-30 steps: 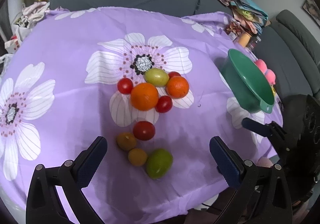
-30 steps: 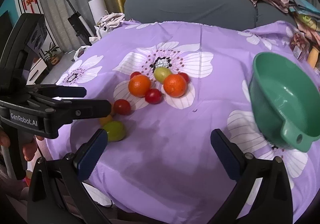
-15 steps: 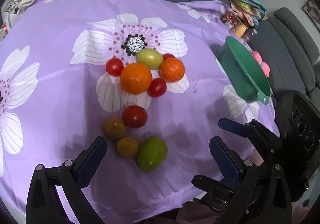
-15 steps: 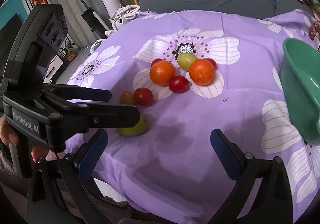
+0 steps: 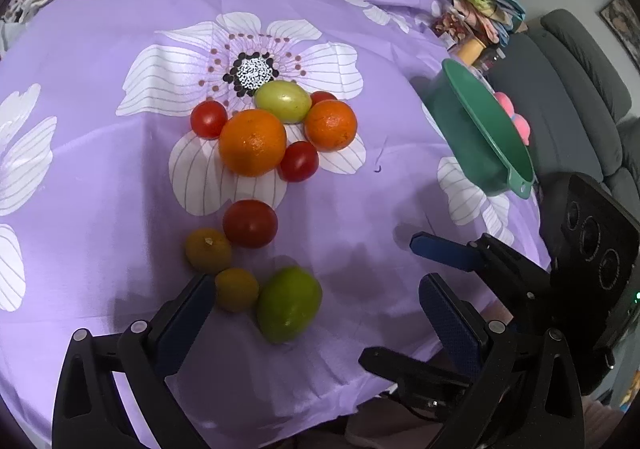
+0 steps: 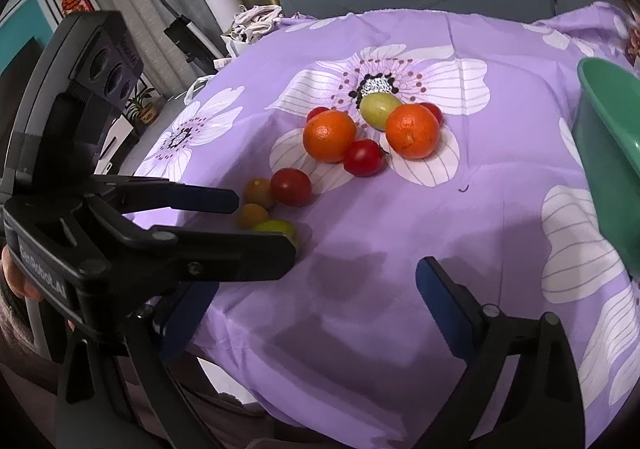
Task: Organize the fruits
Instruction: 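Move both grippers toward the large green lime, then close the left gripper on the green lime while the right gripper steadies it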
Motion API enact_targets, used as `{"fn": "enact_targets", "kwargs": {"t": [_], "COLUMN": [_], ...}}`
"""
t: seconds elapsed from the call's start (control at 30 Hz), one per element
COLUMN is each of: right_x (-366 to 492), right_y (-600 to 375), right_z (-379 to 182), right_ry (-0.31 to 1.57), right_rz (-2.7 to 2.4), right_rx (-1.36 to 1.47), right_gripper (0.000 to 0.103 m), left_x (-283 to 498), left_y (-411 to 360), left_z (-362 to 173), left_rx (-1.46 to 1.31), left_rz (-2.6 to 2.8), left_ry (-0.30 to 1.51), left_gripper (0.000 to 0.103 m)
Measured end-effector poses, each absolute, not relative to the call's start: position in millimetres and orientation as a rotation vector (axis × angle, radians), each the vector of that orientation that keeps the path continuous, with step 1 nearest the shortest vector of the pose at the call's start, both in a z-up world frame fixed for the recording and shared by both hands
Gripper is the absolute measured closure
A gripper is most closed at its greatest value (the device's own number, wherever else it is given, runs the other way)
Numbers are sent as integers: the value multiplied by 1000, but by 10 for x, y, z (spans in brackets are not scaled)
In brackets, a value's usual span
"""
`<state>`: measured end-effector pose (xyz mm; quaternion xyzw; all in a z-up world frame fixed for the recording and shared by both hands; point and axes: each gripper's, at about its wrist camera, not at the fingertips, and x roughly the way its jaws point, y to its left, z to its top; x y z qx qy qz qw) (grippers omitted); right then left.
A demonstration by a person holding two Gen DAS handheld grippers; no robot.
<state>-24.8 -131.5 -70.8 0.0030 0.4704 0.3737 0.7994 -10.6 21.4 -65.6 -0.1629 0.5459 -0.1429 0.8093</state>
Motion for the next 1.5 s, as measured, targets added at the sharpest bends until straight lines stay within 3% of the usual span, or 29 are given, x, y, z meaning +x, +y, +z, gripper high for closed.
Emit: {"fn": "enact_targets", "kwargs": {"t": [0.33,0.43,0.97,1.07,1.23,1.3,1.5], "right_x": [-224,-220,-302,-284,-232,-213,-211], "right_y": [-1341,-1320,-1014,-984,-936,-918,-835], "right_z": [-726,-746,-840,-881,-910,-918,-932], "right_ry": [1029,1036,1088,1094,1093,1090,1078], "right_rz": [824,835,966,967,971,972,985], "right_rx": [31,28,-25,-30,-32,-35,-59], "right_gripper": [21,23,37,39,41,43,52], "left_x": [-122,-110,-268,-228,-188,-172,-169], "left_y": [206,202,186,222,283,338,376], "left_z": [-649,-641,-690,-759,-780,-792,-798], "left_rx": [-337,-318,-316,-350,-379,-405,-409], "left_rz": [-314,-312,-374,-361,-350,-345,-344], "left_ry": [1157,1153,1218,1242,1239,1234,1234], "left_gripper": [4,15,23,33,37,50,53]}}
